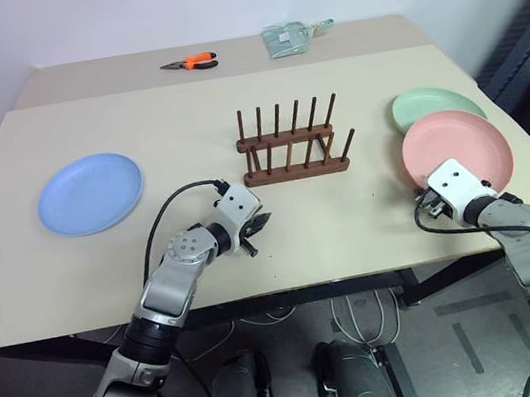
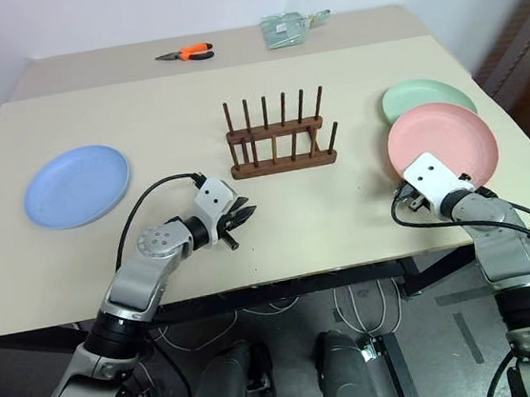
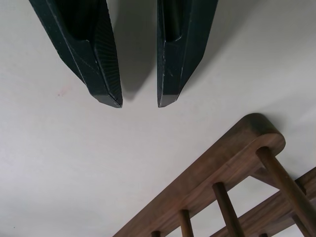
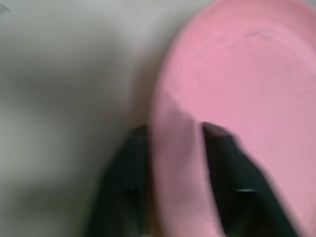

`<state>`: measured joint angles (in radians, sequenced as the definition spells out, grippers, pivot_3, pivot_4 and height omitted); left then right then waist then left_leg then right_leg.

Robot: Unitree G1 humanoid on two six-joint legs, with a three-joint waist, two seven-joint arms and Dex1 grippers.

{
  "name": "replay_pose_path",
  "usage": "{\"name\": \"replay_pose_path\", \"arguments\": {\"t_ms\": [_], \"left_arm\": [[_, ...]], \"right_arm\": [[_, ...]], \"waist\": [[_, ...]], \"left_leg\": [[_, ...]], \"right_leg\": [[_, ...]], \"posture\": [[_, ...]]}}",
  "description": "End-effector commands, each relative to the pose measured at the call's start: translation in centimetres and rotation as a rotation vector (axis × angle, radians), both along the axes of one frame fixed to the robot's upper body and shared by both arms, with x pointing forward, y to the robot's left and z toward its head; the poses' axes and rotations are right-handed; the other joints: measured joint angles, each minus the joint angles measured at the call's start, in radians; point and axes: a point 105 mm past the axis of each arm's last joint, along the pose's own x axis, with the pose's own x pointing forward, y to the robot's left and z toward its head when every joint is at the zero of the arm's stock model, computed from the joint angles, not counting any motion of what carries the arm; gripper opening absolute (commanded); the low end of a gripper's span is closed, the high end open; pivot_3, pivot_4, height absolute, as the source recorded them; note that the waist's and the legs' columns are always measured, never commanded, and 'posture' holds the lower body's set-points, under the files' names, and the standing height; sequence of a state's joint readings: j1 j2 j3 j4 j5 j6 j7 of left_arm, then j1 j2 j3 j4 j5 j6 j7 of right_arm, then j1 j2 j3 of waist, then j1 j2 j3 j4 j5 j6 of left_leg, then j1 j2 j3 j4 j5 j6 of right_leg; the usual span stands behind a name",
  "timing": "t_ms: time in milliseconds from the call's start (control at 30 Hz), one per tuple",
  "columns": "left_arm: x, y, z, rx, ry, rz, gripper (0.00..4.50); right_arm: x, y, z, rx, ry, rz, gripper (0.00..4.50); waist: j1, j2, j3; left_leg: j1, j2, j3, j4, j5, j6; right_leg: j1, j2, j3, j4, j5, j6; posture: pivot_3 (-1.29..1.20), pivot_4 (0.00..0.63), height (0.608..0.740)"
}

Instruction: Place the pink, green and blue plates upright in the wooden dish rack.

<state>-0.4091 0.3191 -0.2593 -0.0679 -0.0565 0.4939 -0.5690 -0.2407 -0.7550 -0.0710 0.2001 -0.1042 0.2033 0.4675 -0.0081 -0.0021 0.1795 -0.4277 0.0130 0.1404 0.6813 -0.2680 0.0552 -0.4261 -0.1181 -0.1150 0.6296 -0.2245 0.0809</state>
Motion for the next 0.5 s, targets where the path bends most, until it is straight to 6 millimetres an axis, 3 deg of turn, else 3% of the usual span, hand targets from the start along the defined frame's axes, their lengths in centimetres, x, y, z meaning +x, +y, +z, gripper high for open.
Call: {"name": "replay_pose_path", "arguments": {"t_ms": [33,133,267,300,400,500], "left_arm": [[-0.4,-0.6,1.9,-0.067,-0.042,-0.024,1.12],[-0.4,-0.5,1.9,-0.068,-0.041,-0.026,1.12],[-0.5,-0.4,1.8,-0.064,-0.042,-0.03,1.12],[-0.4,-0.3,1.8,-0.069,-0.039,-0.028,1.12],[-0.5,-0.3,1.8,-0.064,-0.038,-0.034,1.12],[-0.4,-0.5,1.8,-0.06,-0.044,-0.047,1.12]], "right_arm": [[0.0,0.4,1.1,-0.012,-0.041,0.024,0.06],[-0.6,0.9,2.9,-0.009,-0.083,0.067,0.06],[-2.3,2.6,6.7,0.019,-0.153,0.207,0.06],[-2.7,3.3,8.5,0.059,-0.182,0.258,0.06],[-3.8,5.8,13.8,0.256,-0.265,0.4,0.06],[-4.5,9.7,18.1,0.578,-0.292,0.596,0.06]], "waist": [[-0.002,0.0,0.0],[-0.001,0.0,0.0],[-0.001,0.001,0.001],[-0.001,0.001,0.001],[-0.004,0.001,0.001],[-0.006,0.001,0.001]], "left_leg": [[0.0,0.0,0.0,0.0,0.0,0.0],[0.0,0.0,0.0,0.0,0.0,0.0],[0.0,0.0,0.0,0.0,0.0,0.0],[0.0,0.0,0.0,0.0,0.0,0.0],[0.0,0.0,0.0,0.0,0.0,0.001],[0.0,0.001,0.0,0.0,0.0,0.001]], "right_leg": [[0.0,0.0,0.0,0.0,0.0,0.0],[0.0,0.0,0.0,0.0,0.0,0.0],[0.0,0.0,0.0,0.0,0.0,0.001],[0.0,0.0,0.0,0.0,0.0,0.001],[0.0,0.0,0.0,0.0,0.0,0.001],[0.0,0.0,0.001,0.0,0.0,0.0]], "posture": [[0.0,0.15,0.74],[0.0,0.15,0.74],[0.0,0.15,0.74],[0.0,0.15,0.74],[0.0,0.15,0.74],[0.0,0.15,0.74]]}}
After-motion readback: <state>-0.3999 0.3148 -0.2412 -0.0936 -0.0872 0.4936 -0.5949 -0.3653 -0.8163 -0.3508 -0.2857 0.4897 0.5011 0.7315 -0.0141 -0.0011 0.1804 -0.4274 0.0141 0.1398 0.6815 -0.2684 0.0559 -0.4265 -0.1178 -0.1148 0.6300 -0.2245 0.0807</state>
